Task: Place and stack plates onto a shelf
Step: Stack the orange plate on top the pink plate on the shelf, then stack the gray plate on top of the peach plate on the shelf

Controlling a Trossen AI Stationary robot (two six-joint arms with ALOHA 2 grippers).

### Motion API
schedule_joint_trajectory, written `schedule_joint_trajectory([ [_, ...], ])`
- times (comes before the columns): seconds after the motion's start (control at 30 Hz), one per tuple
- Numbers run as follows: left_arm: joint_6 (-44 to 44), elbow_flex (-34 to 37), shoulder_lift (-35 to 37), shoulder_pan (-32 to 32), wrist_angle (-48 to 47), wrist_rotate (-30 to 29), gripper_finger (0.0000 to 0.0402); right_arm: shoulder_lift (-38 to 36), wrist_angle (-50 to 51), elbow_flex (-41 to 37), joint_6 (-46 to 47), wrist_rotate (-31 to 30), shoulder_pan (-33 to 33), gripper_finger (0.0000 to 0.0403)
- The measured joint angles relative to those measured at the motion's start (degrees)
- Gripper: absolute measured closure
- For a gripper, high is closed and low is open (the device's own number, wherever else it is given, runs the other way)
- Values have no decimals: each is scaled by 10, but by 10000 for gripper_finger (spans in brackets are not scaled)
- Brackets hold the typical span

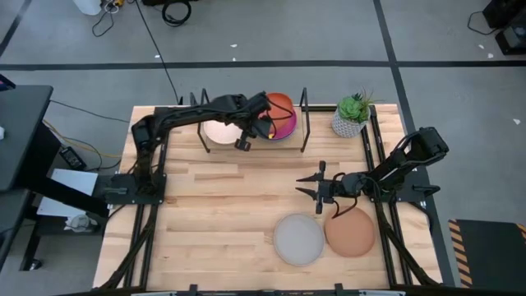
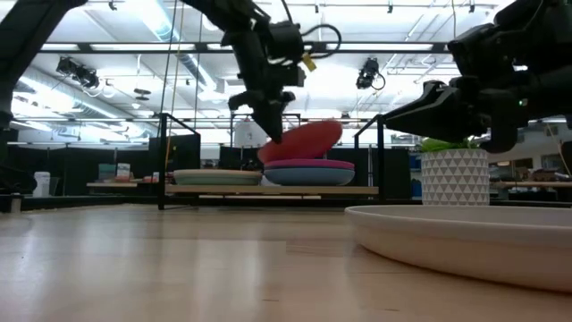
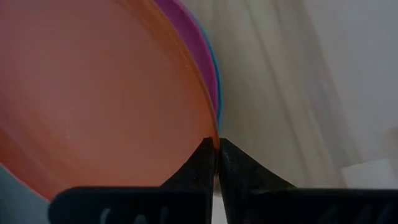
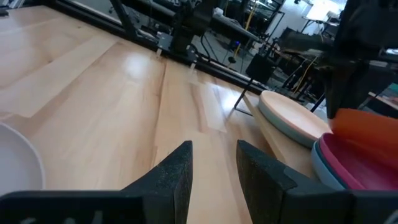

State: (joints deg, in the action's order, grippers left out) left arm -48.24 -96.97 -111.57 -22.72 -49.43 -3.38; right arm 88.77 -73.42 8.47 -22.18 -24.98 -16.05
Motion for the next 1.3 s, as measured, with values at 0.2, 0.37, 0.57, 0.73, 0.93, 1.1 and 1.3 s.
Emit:
schedule_joint_trajectory([
  [0.2,-25,0,-18,1,15,0,386,0,9,0,16,-3,0,273],
  [0.37,-37,0,-18,0,22,1,386,0,14,0,16,-6,0,273],
  [0.57,-27,0,-18,1,24,1,385,0,15,0,17,-7,0,273],
  [0.73,-6,0,-18,6,19,-32,361,0,15,0,17,-7,0,273],
  [0.93,27,-3,-9,20,9,-60,302,0,16,0,17,-6,0,273],
  [1.1,49,-9,12,40,14,-57,285,0,20,0,17,-8,0,273],
  [1.3,172,-9,17,35,73,-40,285,0,15,0,16,-9,-1,273],
])
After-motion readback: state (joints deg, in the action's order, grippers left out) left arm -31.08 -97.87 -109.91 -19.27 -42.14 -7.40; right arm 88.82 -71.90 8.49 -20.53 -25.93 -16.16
